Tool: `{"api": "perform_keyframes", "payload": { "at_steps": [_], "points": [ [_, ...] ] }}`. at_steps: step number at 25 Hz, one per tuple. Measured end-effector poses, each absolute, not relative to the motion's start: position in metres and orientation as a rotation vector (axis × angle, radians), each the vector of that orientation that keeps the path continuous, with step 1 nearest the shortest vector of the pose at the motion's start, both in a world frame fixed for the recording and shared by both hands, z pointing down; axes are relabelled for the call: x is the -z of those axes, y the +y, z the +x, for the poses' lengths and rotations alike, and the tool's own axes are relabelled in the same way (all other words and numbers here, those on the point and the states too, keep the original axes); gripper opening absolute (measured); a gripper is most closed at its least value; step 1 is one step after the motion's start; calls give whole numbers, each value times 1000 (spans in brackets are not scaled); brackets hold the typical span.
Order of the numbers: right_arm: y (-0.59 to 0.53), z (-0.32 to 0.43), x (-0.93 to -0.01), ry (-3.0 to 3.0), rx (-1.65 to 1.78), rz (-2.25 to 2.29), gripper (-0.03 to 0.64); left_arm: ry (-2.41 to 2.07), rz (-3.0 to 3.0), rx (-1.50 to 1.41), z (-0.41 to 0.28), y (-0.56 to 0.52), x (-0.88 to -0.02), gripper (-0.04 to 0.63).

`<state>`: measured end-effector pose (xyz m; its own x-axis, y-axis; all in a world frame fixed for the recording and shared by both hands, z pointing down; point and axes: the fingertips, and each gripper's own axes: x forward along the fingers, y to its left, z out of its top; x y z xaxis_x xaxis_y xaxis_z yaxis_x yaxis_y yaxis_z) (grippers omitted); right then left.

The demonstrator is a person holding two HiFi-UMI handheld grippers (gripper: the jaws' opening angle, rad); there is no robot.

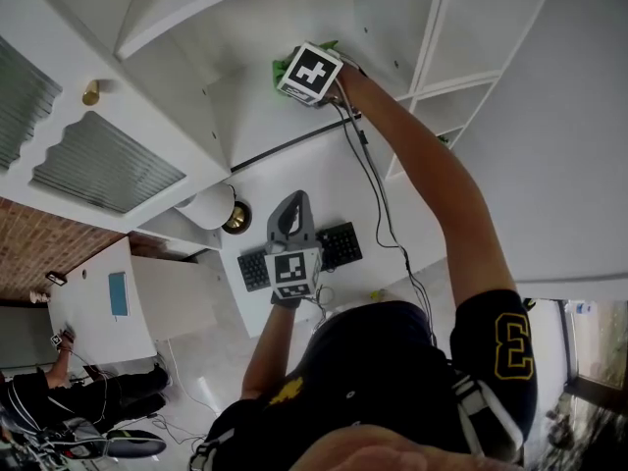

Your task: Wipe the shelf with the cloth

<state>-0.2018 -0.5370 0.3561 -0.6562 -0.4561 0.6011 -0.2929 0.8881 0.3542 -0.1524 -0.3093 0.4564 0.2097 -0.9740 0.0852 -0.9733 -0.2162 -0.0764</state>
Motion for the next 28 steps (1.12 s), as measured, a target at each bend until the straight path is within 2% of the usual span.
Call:
{"api": "perform_keyframes", "payload": {
  "at_steps": [28],
  "points": [
    [-588,-90,-351,-2127,137,1046,61,1785,-2564,171,-100,-312,-466,18]
  ]
}}
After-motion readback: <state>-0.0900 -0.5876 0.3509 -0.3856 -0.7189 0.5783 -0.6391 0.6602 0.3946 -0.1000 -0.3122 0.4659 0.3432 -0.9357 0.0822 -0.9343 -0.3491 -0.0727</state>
